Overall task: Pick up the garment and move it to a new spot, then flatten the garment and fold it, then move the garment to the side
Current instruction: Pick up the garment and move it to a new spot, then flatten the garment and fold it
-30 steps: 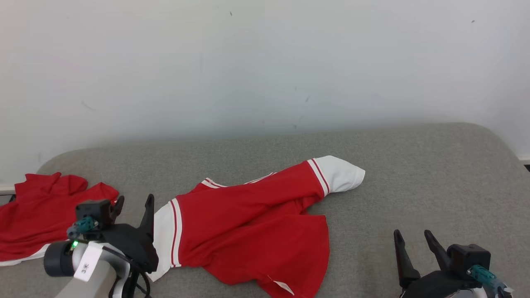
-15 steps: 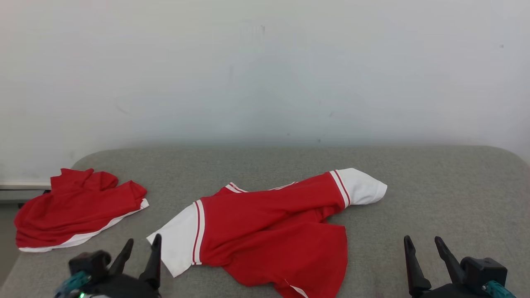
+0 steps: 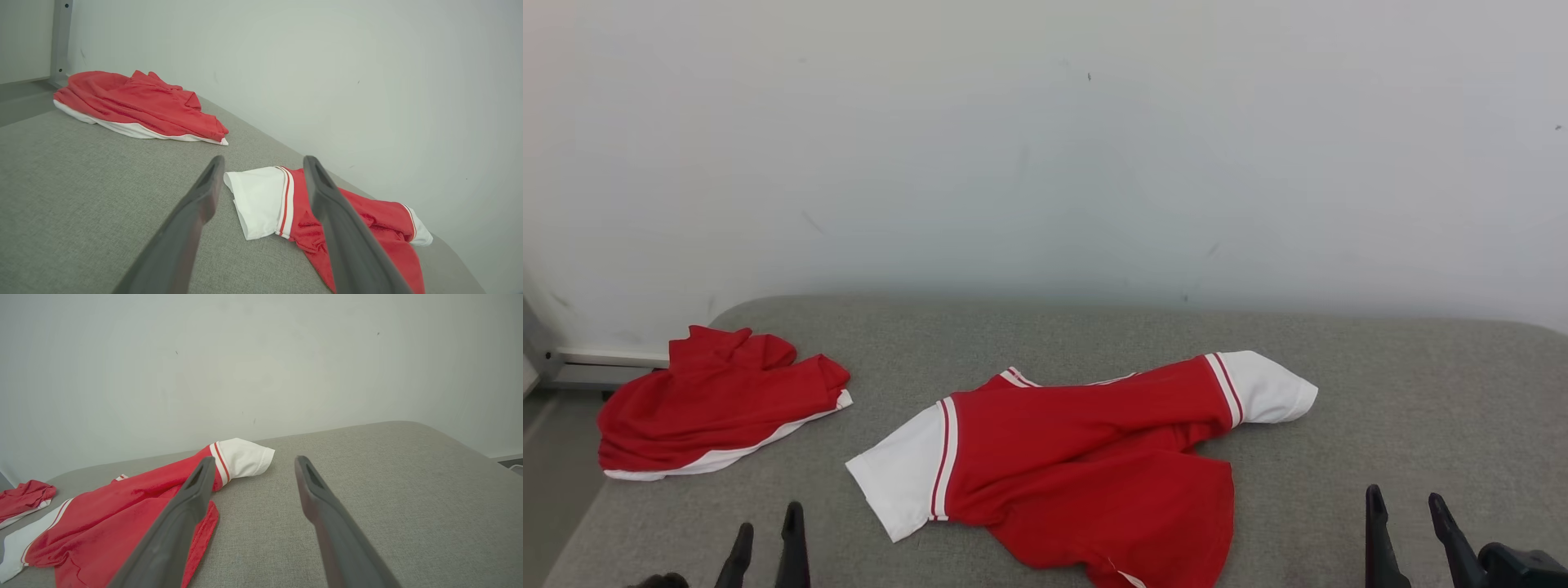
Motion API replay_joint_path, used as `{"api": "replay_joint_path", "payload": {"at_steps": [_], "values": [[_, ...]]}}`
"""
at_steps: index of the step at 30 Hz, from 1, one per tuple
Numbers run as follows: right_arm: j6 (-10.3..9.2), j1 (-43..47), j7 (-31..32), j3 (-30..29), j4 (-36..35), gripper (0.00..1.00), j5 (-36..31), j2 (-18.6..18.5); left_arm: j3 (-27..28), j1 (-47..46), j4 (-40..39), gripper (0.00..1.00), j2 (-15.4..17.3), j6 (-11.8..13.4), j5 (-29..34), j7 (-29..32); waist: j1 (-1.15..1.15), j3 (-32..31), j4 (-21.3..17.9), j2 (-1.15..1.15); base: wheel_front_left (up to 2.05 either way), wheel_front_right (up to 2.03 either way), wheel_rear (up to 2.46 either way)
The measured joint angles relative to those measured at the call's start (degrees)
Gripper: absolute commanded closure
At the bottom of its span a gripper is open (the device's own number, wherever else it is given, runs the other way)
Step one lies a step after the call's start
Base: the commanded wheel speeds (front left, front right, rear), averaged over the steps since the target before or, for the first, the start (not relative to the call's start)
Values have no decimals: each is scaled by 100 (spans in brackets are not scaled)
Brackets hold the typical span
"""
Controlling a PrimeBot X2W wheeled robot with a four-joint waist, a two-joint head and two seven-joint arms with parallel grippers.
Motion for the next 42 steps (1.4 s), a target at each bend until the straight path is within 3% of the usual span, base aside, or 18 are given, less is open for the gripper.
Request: {"api": "replay_joint_path", "payload": {"at_steps": [7, 17, 42], "values": [[-1, -16, 0, 164, 98, 0, 1, 18, -463, 398, -103, 0, 320, 0, 580, -7, 0, 49, 42, 0, 0, 0, 0], [-74, 21, 370, 208, 433, 0, 49, 23, -524, 400, -124, 0, 569, 0, 873, 486, 1, 117, 23, 1, 0, 0, 0], [-159, -70, 745, 280, 492, 0, 38, 26, -261, 408, -410, 0, 491, 0, 1159, 1151, 1, 222, -98, 1, 0, 0, 0]]}}
